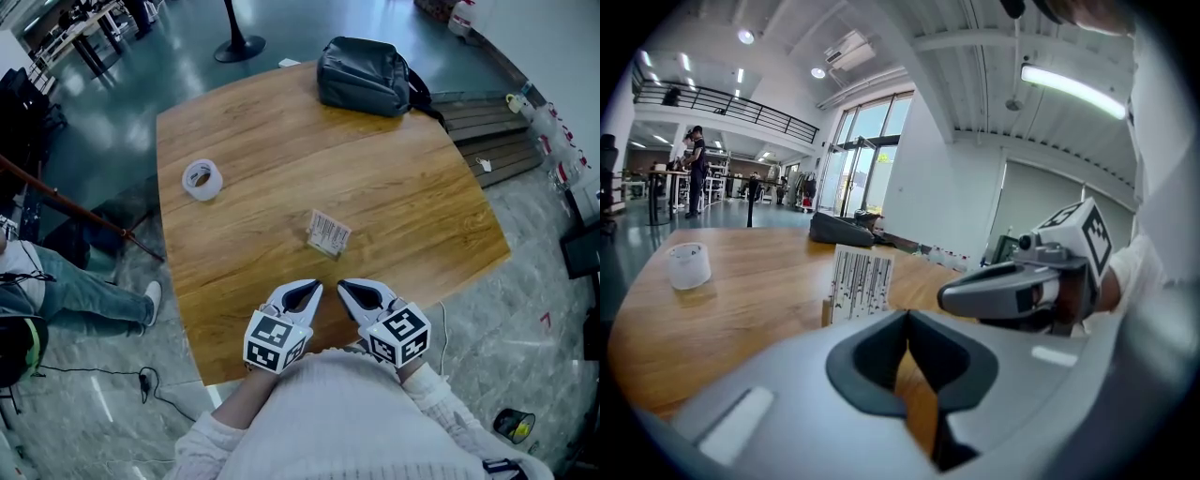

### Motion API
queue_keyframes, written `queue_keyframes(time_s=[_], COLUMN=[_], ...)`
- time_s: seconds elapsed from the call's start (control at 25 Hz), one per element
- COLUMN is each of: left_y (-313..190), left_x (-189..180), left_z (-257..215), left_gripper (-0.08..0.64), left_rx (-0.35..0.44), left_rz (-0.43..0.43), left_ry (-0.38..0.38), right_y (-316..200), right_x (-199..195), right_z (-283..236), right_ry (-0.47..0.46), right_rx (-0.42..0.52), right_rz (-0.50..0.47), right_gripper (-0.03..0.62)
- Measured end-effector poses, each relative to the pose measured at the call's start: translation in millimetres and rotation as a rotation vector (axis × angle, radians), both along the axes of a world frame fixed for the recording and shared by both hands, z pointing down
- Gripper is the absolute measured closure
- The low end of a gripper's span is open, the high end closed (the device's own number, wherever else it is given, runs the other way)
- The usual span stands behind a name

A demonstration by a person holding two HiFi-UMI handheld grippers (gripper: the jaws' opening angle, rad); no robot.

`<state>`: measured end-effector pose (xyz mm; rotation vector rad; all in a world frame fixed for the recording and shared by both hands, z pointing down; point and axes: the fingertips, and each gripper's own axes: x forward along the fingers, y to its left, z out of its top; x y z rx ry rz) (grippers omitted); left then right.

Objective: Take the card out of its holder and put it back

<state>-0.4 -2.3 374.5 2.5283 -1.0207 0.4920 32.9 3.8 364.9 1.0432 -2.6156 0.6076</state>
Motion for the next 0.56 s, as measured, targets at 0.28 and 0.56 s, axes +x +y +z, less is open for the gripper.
queue_keyframes(time_s=[0.28, 0.56], left_y=[4.7, 5.8], left_x=[2.4, 2.6], left_z=[5.4, 3.4], left_gripper=[0.552, 0.552], left_rx=[-0.018, -0.011], left_rz=[0.003, 0.008], left_ry=[0.001, -0.014], right_y=[4.6, 4.0], right_x=[-4.9, -1.4], right_z=[5.1, 10.9], right_ry=[0.012, 0.029], right_rx=[-0.018, -0.043], right_rz=[-0.021, -0.014], right_gripper=[0.594, 0.594])
